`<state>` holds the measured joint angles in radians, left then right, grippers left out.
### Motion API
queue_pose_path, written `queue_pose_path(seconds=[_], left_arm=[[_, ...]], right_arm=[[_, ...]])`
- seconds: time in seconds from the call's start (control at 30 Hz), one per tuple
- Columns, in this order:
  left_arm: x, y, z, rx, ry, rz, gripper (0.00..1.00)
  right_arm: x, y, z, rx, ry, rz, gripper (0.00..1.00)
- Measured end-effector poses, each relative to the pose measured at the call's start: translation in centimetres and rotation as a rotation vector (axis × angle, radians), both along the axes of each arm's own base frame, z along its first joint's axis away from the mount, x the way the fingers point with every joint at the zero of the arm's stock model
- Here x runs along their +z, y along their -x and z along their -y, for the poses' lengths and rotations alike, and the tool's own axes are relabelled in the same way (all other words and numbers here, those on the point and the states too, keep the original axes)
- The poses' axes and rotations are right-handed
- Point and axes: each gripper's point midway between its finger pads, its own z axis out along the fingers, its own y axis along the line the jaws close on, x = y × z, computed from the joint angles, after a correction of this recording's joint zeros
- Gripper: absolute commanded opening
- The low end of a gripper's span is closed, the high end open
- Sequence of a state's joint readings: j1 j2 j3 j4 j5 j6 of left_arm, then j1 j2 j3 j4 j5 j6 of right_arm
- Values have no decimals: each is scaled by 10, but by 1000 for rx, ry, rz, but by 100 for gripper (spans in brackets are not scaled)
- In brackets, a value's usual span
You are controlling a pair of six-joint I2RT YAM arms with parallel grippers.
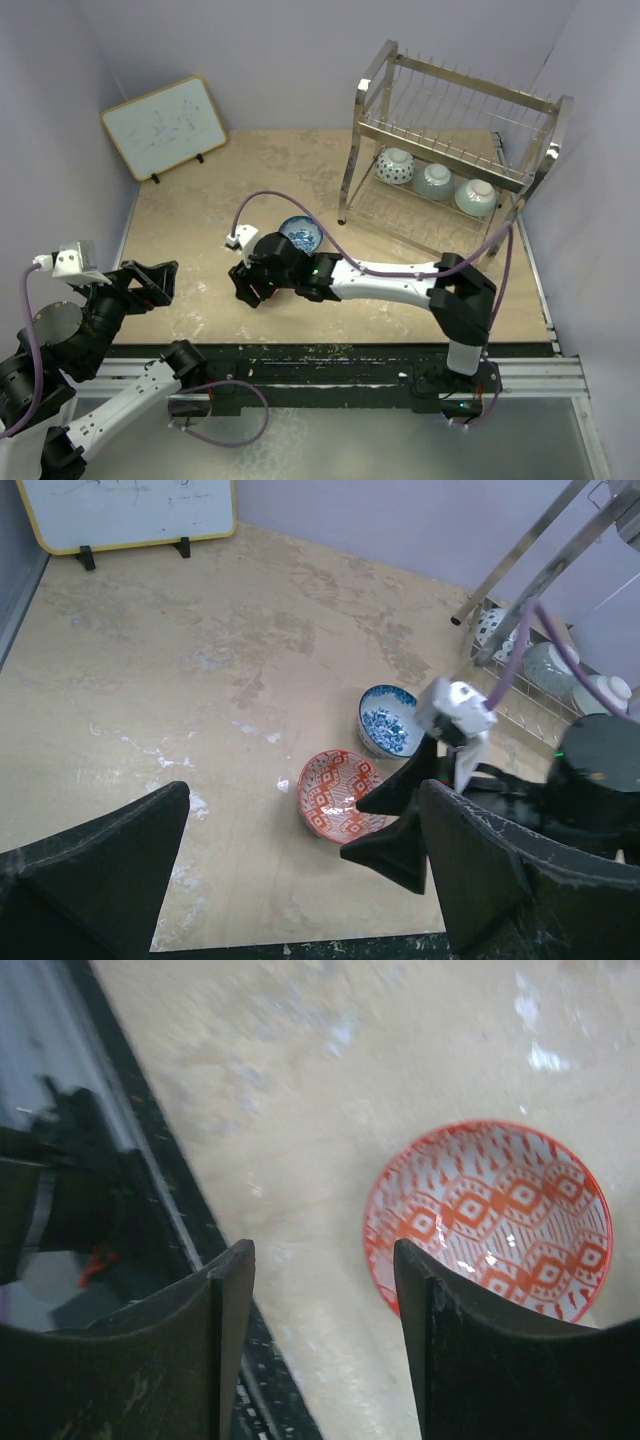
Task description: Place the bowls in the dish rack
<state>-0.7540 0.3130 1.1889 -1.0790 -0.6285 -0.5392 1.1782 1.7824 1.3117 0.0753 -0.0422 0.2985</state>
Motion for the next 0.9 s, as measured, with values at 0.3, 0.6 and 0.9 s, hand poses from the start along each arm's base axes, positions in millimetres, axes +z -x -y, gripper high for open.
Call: queue_pose_path(seconds=[0.3, 0.6, 0.9], left_arm=[[0, 0, 0, 1, 0, 1, 99], [0, 0, -1, 3, -1, 1, 99], [0, 0, -2, 5, 1, 3, 99]], right_arm=[[-80, -11, 13, -76, 267, -1, 65], [-90, -9, -5, -77, 342, 89, 61], [-105, -16, 9, -125, 448, 162, 52]])
